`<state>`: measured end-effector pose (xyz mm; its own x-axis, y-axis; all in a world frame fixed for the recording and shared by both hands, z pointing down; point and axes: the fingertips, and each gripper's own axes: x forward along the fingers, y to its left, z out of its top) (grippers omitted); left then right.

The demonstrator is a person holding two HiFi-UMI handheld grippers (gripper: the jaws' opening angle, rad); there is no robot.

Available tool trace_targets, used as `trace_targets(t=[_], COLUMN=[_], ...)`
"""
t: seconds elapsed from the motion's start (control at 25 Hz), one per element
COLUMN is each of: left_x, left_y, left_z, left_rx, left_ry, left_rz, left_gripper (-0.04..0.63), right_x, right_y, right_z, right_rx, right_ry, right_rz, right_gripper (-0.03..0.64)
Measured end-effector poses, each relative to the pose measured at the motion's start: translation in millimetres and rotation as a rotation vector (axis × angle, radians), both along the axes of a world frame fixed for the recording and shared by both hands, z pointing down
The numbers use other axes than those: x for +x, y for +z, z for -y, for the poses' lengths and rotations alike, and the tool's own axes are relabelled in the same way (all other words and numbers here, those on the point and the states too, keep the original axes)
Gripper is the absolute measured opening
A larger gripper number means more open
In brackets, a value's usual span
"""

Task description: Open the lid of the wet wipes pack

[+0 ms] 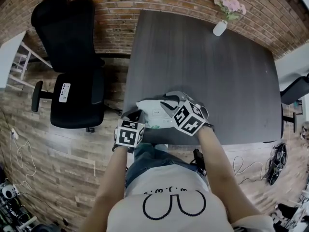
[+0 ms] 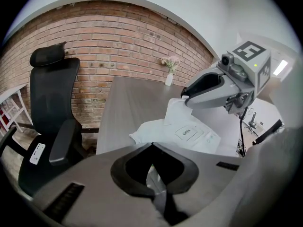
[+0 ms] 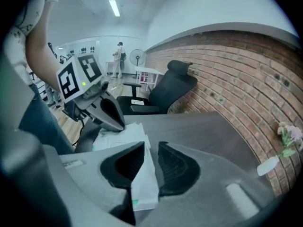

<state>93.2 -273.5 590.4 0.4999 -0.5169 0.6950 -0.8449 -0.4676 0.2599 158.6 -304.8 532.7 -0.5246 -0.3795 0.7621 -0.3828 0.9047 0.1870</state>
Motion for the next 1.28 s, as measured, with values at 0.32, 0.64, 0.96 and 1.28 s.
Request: trace_targets(t=[0.32,0.64,0.96,1.28], left_x=[0.2,-2.5,-4.1,-20.4], left_y=[-0.1,0.9,-3.8,-44.6], left_z=[0.0,0.9,-0.6,11.7], left_rx=[-0.012,-0.016,-0.008,0.107], left_ry=[-0.005,-0.003,0.016,-0.028], left_rz=[-0.03,-0.031,-0.026,-0.083], left_gripper=[-0.002,-0.002,-0.002,-0.002], right_x=[4.6,-0.5,5.6,19.9], right_y=[32.0,50.6,22.6,-29.7], right_z=[27.1,27.2,26.5,15.4], right_rx=[-0.007,-0.038,-0.016,0.084], right_ry=[0.089,0.106,0.166,0.289], right_rz=[-0.071,-0.097,-0.043,0.059], right_gripper=[0.146,0.122,0.143,0.138])
